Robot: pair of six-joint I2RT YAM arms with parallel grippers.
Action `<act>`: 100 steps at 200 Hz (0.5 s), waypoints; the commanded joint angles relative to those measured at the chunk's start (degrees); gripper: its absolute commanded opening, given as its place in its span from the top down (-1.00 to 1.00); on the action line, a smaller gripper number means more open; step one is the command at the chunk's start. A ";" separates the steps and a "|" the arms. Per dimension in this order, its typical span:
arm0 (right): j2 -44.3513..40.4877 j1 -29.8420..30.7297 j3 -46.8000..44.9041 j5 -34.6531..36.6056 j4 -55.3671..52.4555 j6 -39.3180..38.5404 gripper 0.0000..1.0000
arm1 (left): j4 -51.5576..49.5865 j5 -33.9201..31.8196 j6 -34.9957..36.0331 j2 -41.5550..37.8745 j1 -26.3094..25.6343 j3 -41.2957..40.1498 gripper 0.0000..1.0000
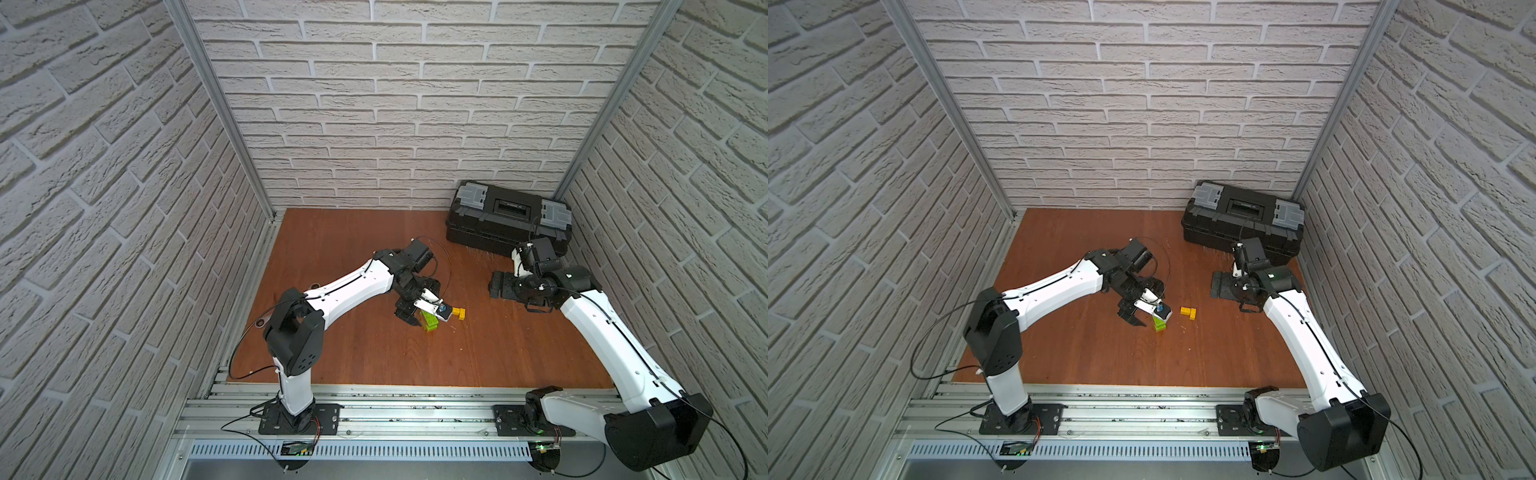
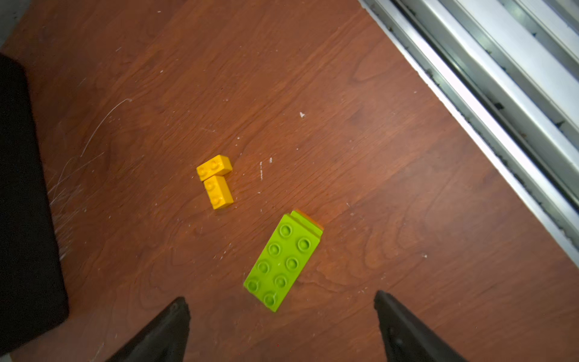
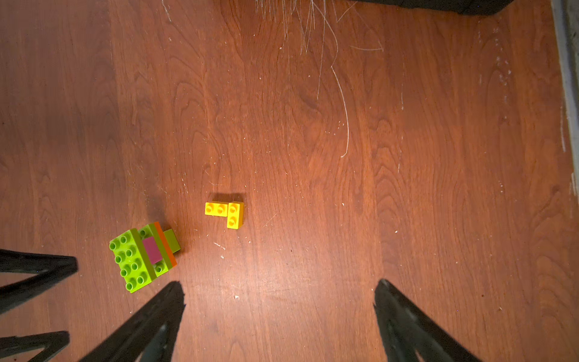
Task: Assemble a carrot with lego
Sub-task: Adjust the lego brick at the center of the board.
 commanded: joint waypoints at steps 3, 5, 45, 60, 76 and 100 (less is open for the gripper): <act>-1.14 -0.23 -1.93 -2.49 2.17 -0.35 -0.90 | -3.40 -2.20 5.13 3.45 -0.80 2.52 -0.88; -1.14 -0.23 -2.09 -2.56 2.14 -0.33 -0.89 | -3.44 -2.18 5.10 3.70 -0.88 2.67 -0.88; -1.72 -0.23 -4.14 -3.29 3.13 -0.84 -0.89 | -2.53 -4.40 7.73 5.83 -2.02 0.90 -0.84; -1.42 -0.23 -4.65 -3.95 3.60 -0.76 -0.88 | -1.40 -6.10 8.86 6.74 -2.12 -0.19 -0.82; -1.04 -0.21 -4.87 -4.50 3.71 -0.86 -0.88 | 0.63 -7.50 9.20 7.63 -2.30 -0.74 -0.76; -0.79 -0.27 -5.04 -5.10 3.56 -1.00 -0.87 | 3.99 -9.16 8.70 9.16 -2.44 -0.59 -0.63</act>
